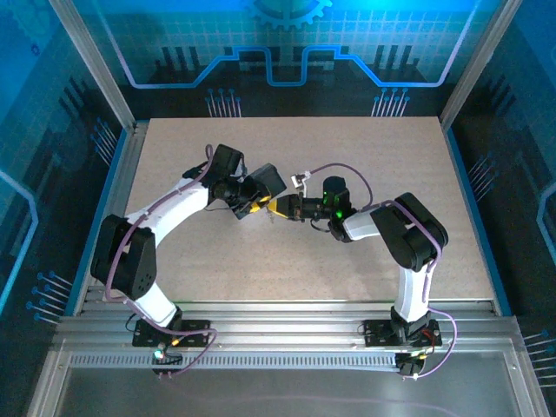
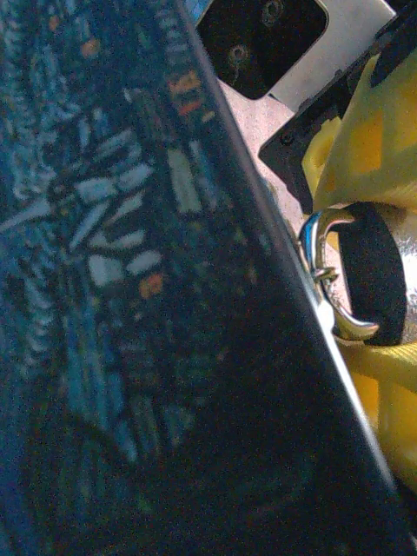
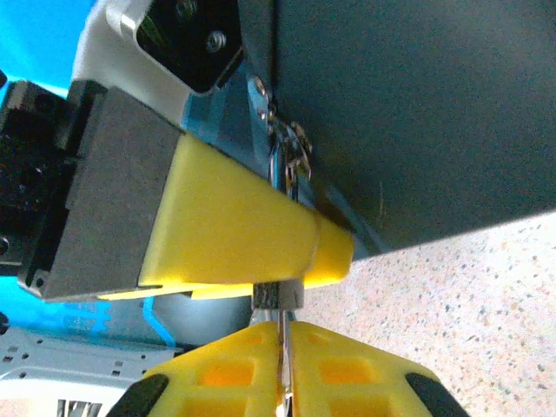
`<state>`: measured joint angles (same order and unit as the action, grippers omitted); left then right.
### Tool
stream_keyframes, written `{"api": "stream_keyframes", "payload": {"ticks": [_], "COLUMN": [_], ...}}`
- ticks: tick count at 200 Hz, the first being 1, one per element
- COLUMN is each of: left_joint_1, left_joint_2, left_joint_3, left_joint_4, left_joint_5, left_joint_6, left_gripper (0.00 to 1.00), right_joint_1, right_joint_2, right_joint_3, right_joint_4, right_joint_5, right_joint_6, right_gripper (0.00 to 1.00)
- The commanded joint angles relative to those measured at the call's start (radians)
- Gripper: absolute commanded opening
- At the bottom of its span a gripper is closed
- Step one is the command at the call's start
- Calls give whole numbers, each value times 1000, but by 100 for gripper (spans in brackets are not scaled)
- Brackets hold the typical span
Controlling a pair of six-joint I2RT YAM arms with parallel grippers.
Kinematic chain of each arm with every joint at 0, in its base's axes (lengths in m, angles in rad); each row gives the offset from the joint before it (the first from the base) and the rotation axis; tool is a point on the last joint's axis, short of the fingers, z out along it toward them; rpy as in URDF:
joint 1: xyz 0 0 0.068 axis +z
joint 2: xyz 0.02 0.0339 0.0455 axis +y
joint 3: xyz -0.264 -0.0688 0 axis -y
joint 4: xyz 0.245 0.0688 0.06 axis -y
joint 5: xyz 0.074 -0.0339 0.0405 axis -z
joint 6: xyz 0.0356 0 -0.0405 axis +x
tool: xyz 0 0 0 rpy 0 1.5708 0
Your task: Unlock a padlock with a key
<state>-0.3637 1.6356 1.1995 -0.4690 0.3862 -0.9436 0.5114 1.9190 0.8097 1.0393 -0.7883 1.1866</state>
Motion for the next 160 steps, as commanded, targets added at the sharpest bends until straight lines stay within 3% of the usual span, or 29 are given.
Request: {"api": "stream_keyframes", "payload": {"ticks": [1,87,160], "left_joint_1": [-3,-3,0], "left_joint_2": [-19,-20,-25], "left_joint_3": [8,-14,-18], "left_joint_4": [-18,-3,9], "left_joint_5": [37,-13,-12], "left_joint_6": [-41,-80,-83], "left_gripper": [0,0,0], "right_joint_1": [1,8,38], "right_joint_2": [-33,-81,-53], "right_joint_3": [-27,-72,-59], "right_joint_4": [25,27,30], "right_joint_5": [54,61,66], "right_joint_6": [-33,-52,-46], "right_gripper": [16,22,19]}}
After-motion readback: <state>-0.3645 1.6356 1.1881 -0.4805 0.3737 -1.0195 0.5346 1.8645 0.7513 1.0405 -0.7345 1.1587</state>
